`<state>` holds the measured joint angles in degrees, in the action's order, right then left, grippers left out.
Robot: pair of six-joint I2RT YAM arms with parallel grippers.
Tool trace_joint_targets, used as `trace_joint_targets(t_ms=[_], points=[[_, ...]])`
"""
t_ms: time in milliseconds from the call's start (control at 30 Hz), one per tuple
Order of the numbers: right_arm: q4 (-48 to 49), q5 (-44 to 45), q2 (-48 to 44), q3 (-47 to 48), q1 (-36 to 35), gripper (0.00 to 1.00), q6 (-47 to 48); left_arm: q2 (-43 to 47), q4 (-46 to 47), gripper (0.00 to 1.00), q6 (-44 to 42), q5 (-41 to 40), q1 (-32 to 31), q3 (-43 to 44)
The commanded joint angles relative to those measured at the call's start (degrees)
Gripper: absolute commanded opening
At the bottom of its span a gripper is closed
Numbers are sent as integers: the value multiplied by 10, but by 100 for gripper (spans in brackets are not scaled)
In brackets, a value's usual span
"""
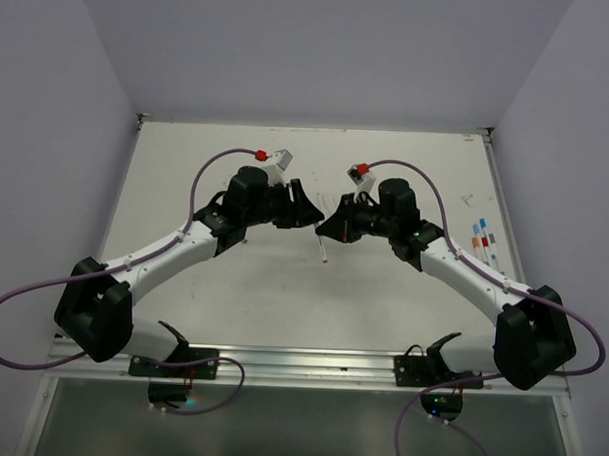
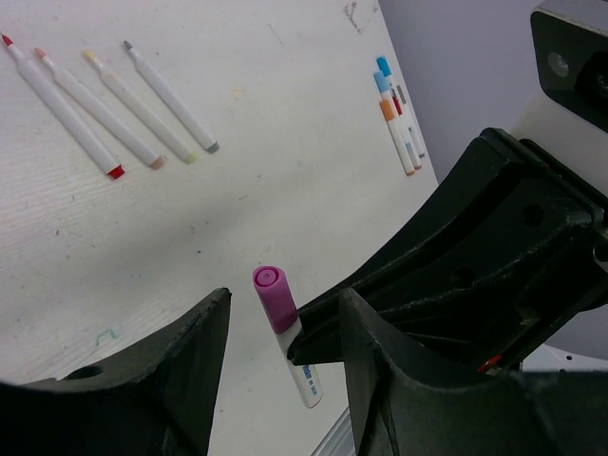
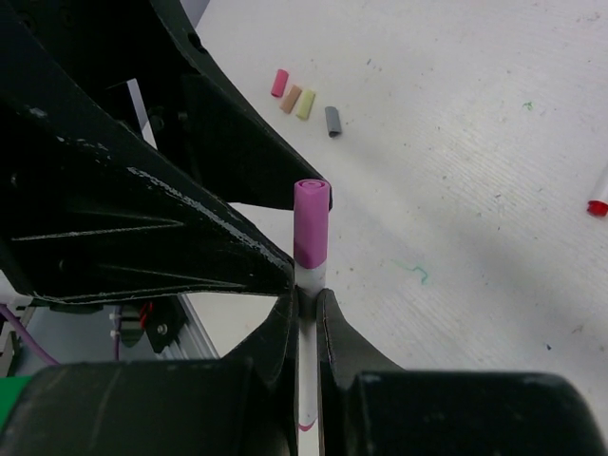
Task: Open the pen caps
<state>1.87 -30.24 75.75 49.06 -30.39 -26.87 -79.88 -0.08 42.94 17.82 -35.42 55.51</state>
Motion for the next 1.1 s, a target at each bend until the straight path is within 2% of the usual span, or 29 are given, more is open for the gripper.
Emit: trace_joint_targets(t_ms=[0, 200, 367, 400, 433, 467, 500, 533, 567, 600, 633, 667, 800, 900, 1067], points=[[43, -16, -12, 16, -5, 0, -15, -5, 22, 52, 7, 7, 0, 13], [38, -14, -11, 21, -15, 0, -15, -8, 17, 52, 10, -5, 1, 16], [31, -11, -15, 24, -19, 0, -13, -5, 17, 43, 11, -14, 1, 17], [32, -10, -17, 21, -21, 0, -13, -4, 17, 34, 11, -15, 2, 18], [34, -9, -18, 20, -21, 0, -13, -5, 18, 30, 11, -14, 1, 18], [36, -10, -20, 19, -22, 0, -16, -3, 20, 14, 11, -12, 2, 18], [45, -14, -20, 17, -24, 0, -17, -3, 21, 4, 12, -10, 2, 17], [46, -15, -20, 18, -25, 0, -20, -2, 22, 0, 12, -8, 2, 16], [46, -14, -15, 20, -25, 0, -21, -1, 21, 0, 12, -3, 2, 15], [50, -20, -13, 23, -25, 11, -22, -1, 21, 0, 13, -3, 2, 15], [50, -19, -9, 24, -26, 31, -21, 1, 21, 0, 13, -1, 2, 14], [51, -19, -6, 24, -26, 34, -21, 6, 21, 0, 18, 2, 2, 12], [92, -31, 8, 12, -32, 39, -30, 13, 33, 0, 42, 9, 5, 8], [124, -42, 15, 5, -40, 38, -47, 16, 41, 0, 62, 12, 7, 8], [133, -38, 28, 2, -47, 23, -50, 17, 64, 0, 94, 32, 11, 10]])
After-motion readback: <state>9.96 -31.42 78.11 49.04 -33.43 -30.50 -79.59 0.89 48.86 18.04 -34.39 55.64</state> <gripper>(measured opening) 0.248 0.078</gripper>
